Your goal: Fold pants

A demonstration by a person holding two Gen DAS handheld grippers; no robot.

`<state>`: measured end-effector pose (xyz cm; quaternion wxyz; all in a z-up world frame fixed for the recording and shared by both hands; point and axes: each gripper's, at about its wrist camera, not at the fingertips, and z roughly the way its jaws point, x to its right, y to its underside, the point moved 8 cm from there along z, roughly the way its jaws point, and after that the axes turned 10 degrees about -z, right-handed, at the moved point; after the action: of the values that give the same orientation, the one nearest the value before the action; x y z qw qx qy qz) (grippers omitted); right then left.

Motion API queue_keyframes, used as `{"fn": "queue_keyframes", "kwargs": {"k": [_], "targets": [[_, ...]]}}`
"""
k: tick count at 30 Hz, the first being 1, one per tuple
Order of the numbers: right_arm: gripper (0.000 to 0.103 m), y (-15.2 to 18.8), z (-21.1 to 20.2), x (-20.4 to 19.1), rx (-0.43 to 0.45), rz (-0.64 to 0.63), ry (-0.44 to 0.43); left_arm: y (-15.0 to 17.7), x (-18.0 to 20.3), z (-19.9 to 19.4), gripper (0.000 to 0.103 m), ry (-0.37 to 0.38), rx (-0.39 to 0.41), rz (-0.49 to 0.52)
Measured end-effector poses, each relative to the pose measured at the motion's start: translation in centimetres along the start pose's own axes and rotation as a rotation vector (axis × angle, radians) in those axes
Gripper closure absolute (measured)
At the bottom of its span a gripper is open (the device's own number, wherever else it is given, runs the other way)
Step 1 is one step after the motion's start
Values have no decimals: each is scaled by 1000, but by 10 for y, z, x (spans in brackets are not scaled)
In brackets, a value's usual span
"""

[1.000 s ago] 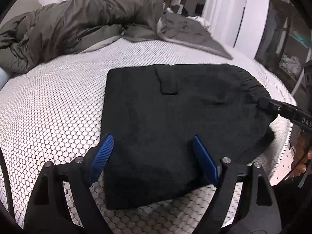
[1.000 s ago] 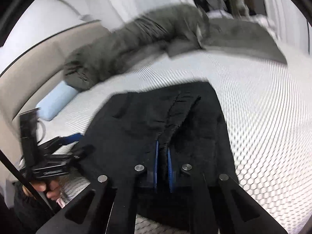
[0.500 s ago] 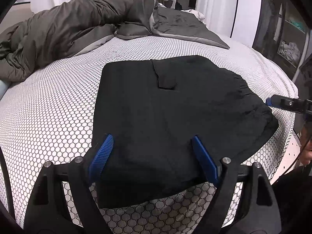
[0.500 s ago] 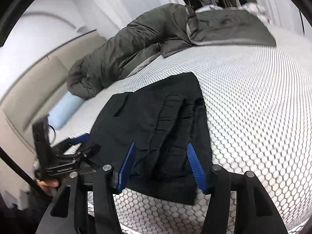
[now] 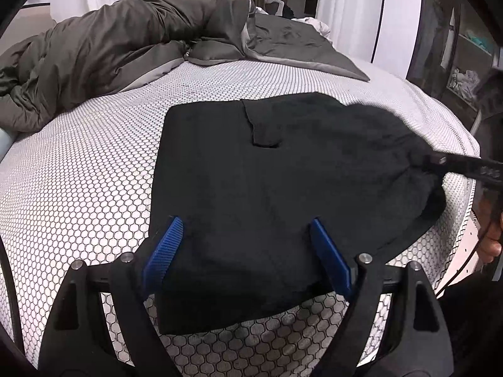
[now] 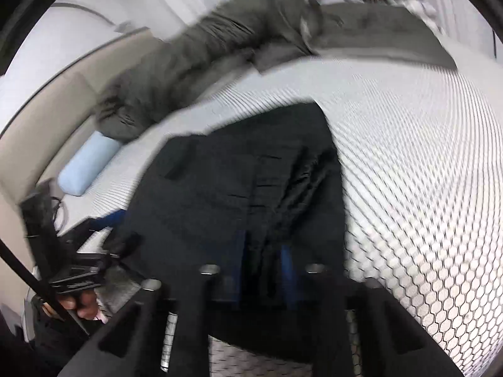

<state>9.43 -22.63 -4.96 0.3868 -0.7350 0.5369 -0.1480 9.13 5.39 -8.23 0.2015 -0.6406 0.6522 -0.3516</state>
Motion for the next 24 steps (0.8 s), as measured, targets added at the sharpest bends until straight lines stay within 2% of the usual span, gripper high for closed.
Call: {"fn": "queue_keyframes", "kwargs": {"k": [3,5,6,7,8,9,10,11,13,16,20,21,22,24], "targets": [[87,4,-12,-2,16,3,-48,0,-1,-5,21,5,10,-1],[83,20,3,14,-51,46,-22,2,-4,-2,21,-6,-3,-5],[75,32,16,24,-117,75,-2,4,-6,1,21,-14,-12,-10],[71,36,19,27,-130,101,-17,4,-7,2,21,-16,-14,-13],[70,33,14,28,-107,117,-34,3,-7,1,21,-16,-11,-18],[64,27,5,27,-67,113,-40,1,-8,-1,21,-13,-5,-28],[54,22,-2,27,-36,107,-29,0,-9,-3,21,-10,0,-33],[50,14,-13,29,19,103,-4,-1,-9,-4,21,-8,5,-35],[46,6,-15,32,39,117,-16,-1,-14,-2,21,-22,6,-40],[46,-3,7,41,-12,148,3,-1,-21,6,21,-23,-14,-75],[47,-14,36,49,-82,136,26,-3,-21,9,21,-30,-14,-66],[61,-19,39,48,-84,114,42,-2,-21,9,21,-30,-14,-66],[83,-20,39,48,-88,92,60,-2,-22,9,21,-28,-15,-68],[87,-32,31,34,-51,3,104,-2,-24,9,21,-28,-17,-73]]}}
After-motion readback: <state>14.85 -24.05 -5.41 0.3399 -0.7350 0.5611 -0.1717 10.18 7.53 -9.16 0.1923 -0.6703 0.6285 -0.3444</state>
